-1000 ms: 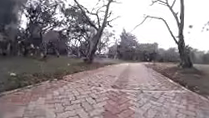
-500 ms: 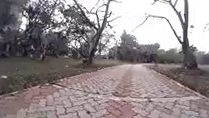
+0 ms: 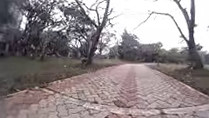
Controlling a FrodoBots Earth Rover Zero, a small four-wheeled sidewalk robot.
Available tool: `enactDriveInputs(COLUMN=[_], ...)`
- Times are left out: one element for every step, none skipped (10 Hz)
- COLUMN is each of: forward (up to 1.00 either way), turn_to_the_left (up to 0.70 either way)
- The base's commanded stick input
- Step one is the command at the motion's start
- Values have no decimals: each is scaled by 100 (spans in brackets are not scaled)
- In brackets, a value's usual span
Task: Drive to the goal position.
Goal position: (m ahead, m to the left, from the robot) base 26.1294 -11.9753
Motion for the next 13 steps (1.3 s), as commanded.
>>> enactDriveInputs(forward=[70,70,70,70,70,70,70,70,70,70,70,70,70], turn_to_the_left=[-6,0,0,0,0,0,0,0,0,0,0,0,0])
